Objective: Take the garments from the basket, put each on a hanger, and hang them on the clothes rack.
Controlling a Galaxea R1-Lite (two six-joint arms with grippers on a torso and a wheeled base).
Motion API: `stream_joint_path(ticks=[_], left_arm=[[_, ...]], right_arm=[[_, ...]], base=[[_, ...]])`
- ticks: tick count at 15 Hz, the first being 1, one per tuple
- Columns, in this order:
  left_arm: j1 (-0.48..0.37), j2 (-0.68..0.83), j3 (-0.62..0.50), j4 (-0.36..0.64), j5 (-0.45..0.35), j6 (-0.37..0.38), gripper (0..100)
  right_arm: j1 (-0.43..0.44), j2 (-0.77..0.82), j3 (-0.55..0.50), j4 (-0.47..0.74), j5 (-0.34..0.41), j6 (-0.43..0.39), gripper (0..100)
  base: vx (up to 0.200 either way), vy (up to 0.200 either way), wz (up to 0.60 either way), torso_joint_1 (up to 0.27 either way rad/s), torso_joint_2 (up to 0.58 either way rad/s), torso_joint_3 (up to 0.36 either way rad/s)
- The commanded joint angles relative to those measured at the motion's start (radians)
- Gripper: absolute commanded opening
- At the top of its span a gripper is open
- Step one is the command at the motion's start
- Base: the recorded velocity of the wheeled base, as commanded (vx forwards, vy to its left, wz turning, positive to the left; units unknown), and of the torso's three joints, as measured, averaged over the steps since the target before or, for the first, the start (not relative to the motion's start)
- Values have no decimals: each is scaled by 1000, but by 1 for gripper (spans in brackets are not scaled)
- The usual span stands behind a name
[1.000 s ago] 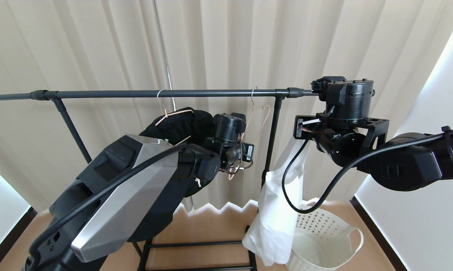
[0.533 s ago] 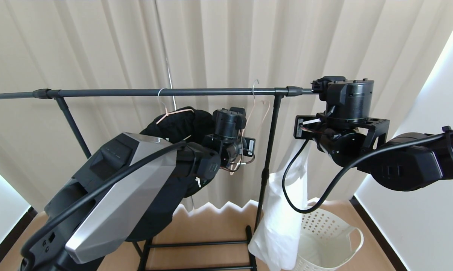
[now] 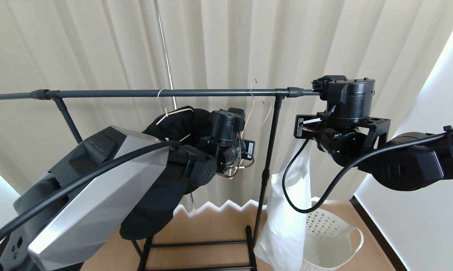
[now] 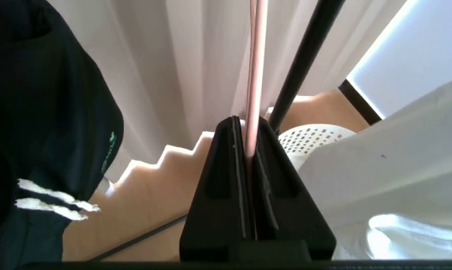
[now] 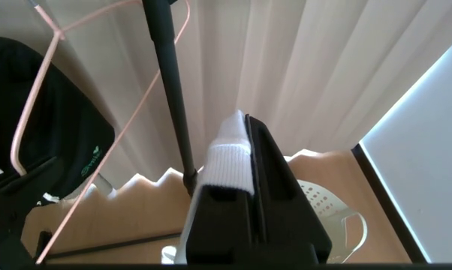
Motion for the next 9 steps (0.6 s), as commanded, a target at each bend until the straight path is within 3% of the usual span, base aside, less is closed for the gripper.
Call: stream_joint_path(ticks=[1,3,9], left_arm=[[-9,-90,115,-34,1,2,0],[-10,-141,199,-70,1,2,0],[-15,-415,630,-241,-2,7,0]], right_arm=[[0,1,0,0,1,0,0],[0,-1,-1,-1,-1,0,0],[0,-6,-1,0,-1,-2,0]], base=[[0,0,0,0,0,0],[0,0,0,0,0,0],[0,0,0,0,0,0]])
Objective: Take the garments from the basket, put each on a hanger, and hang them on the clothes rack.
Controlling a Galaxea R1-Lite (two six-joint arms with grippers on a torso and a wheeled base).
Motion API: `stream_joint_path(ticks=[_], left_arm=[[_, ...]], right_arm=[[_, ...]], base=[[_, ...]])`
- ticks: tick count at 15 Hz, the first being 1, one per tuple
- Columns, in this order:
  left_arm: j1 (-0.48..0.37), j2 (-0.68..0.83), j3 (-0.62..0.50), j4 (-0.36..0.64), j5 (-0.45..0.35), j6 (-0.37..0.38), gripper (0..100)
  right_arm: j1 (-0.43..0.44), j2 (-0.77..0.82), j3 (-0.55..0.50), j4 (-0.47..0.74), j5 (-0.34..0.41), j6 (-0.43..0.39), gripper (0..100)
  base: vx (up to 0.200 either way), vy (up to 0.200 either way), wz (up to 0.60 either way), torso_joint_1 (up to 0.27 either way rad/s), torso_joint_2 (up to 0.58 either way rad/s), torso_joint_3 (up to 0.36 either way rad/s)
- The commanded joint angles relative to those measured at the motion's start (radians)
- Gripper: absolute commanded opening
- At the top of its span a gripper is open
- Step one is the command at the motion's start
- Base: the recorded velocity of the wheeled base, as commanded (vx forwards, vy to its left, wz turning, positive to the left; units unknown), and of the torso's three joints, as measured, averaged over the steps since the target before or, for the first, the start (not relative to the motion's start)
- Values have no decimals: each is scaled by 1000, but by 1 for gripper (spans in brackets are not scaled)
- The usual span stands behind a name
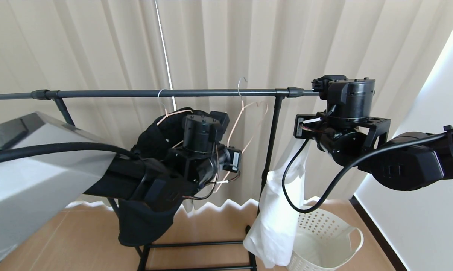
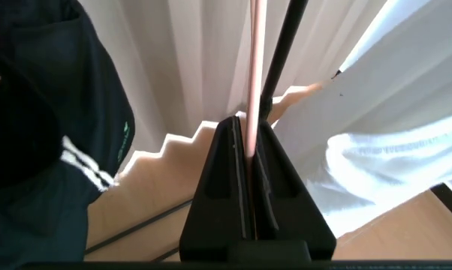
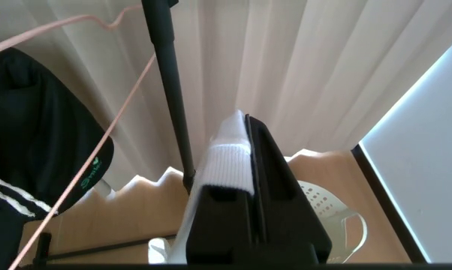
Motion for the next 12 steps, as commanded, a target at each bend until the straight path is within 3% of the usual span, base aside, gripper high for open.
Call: stream_joint_path(ticks=[1,7,8,12], left_arm=[[1,-162,203,-67,-2,6,0],[24,-327,621,-371,-42,116,0],[28,-359,733,-445,-94,121,0],[79,-436,944,-569,-238,158,0]], right_arm=[[2,-7,0,0,-1,-2,0],[5,-12,3,3,-12,-3,0],[5,-18,3,3,-27,-22,0],[7,-19,18,3,-74,-46,0]], base=[[0,0,0,0,0,0],[0,0,0,0,0,0],[0,0,0,0,0,0],[0,0,0,0,0,0]])
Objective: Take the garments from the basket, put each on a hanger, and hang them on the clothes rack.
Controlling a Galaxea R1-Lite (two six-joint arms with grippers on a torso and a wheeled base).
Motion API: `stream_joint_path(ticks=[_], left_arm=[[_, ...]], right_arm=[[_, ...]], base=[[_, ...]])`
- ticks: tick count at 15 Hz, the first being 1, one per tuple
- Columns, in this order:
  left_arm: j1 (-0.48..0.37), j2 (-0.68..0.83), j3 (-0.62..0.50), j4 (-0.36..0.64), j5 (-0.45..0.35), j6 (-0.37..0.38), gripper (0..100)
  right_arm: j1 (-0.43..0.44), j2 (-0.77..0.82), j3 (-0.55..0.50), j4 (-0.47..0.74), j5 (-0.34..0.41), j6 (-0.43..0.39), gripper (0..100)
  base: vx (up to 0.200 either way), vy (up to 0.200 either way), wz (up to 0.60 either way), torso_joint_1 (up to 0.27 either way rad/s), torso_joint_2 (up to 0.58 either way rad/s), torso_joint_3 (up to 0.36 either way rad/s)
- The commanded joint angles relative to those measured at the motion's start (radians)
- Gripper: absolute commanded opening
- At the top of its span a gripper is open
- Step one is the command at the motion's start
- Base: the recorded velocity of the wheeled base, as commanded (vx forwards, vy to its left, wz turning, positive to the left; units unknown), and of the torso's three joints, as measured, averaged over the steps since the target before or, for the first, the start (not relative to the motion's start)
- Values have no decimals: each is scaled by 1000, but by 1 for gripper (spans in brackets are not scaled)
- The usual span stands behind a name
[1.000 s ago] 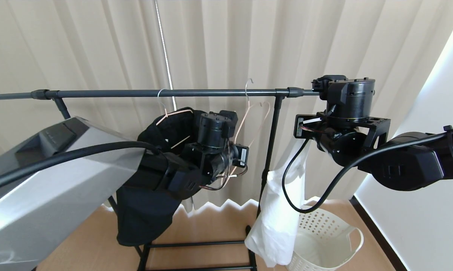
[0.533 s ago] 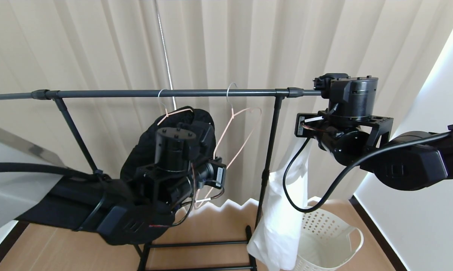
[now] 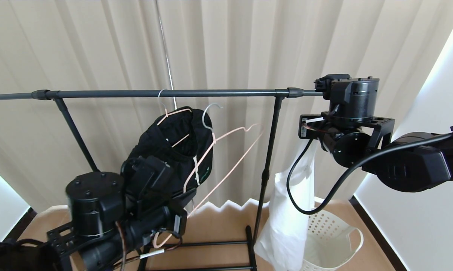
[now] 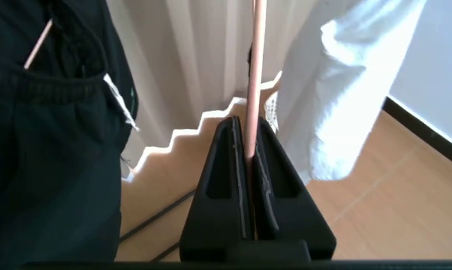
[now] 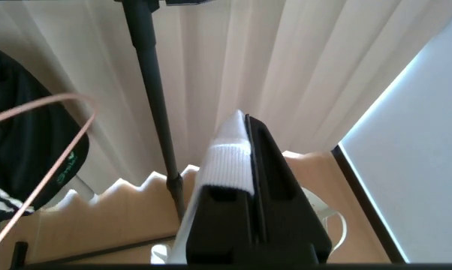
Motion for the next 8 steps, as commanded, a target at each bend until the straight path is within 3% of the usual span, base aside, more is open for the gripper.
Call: stream_joint_path(ticks=[1,3,8], left_arm=[[44,-80,127,-46,-88,10,0],[69,-101,181,-64,-201,18,0],[70,-110,212,-68,-286,50,0]], right_arm=[[3,-2,6,-1,-25,-7,0],[3,-2,16,-3,-63,-24,0],[13,7,18,-18,-74,-24,0]], base=[[0,0,0,0,0,0],[0,0,0,0,0,0],[0,0,0,0,0,0]])
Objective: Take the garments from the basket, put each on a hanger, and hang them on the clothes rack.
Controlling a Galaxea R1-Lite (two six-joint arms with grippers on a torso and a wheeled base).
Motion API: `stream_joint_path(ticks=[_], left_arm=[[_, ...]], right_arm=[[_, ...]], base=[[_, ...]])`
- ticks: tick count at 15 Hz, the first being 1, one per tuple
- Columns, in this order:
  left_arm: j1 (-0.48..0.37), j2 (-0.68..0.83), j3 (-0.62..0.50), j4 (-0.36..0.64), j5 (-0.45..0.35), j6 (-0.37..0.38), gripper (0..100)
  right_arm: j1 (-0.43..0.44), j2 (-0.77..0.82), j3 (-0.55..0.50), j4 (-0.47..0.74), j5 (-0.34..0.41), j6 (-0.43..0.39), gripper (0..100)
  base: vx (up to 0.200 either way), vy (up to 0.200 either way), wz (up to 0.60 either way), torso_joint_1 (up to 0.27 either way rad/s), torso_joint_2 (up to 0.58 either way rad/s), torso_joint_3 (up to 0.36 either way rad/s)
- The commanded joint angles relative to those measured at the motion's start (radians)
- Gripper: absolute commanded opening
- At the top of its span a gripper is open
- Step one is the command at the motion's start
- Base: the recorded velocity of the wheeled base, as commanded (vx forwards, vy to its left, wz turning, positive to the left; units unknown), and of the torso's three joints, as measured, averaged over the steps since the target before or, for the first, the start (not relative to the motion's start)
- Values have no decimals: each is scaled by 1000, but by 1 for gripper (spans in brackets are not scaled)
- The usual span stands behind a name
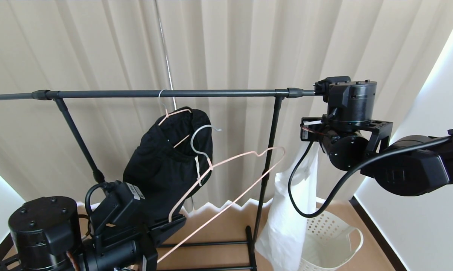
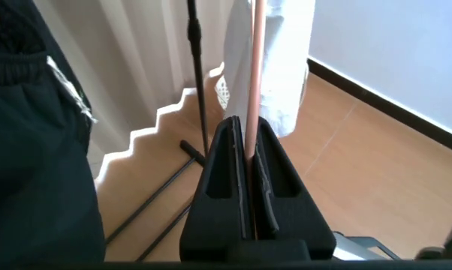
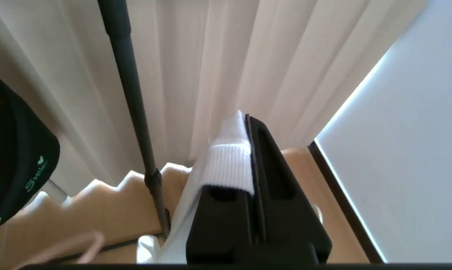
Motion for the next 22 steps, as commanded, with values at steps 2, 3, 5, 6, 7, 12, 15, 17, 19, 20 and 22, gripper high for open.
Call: stream_joint_path(ticks=[2,3,5,6,7,12,15,17,19,20,22], left_arm=[[-4,1,16,0,-32,-6,0],[-7,5,8,0,-47,-8,0],[-25,5,-7,0,-52,-40,0],[-38,5,-18,0,-52,-68,0],[-41,7,-25,0,-52,-86,0],[-52,28,-45,0,-53,-105,0],[-52,41,-67,-1,-49,-131,0],[-52,51,-74,-1,-47,-131,0],[-52,57,-84,-1,-43,-144,0],[-52,62,-91,-1,-26,-161,0],[-52,65,-100,-1,-7,-166,0]], right_arm=[[1,15,4,-19,0,0,0],[4,15,10,-22,0,0,0],[17,15,13,-22,0,0,0],[26,15,13,-22,0,0,0],[30,15,13,-22,0,0,0],[53,48,16,-47,0,1,0],[72,58,24,-71,-9,-2,0],[87,57,36,-71,-9,-2,0],[103,55,42,-73,-11,-2,0],[110,55,44,-73,-22,-2,0],[126,52,52,-73,-34,-2,0]], base=[[0,0,0,0,0,0],[0,0,0,0,0,0],[0,0,0,0,0,0],[0,0,0,0,0,0],[0,0,0,0,0,0],[0,0,0,0,0,0],[0,0,0,0,0,0],[0,0,0,0,0,0],[0,0,0,0,0,0],[0,0,0,0,0,0],[0,0,0,0,0,0]])
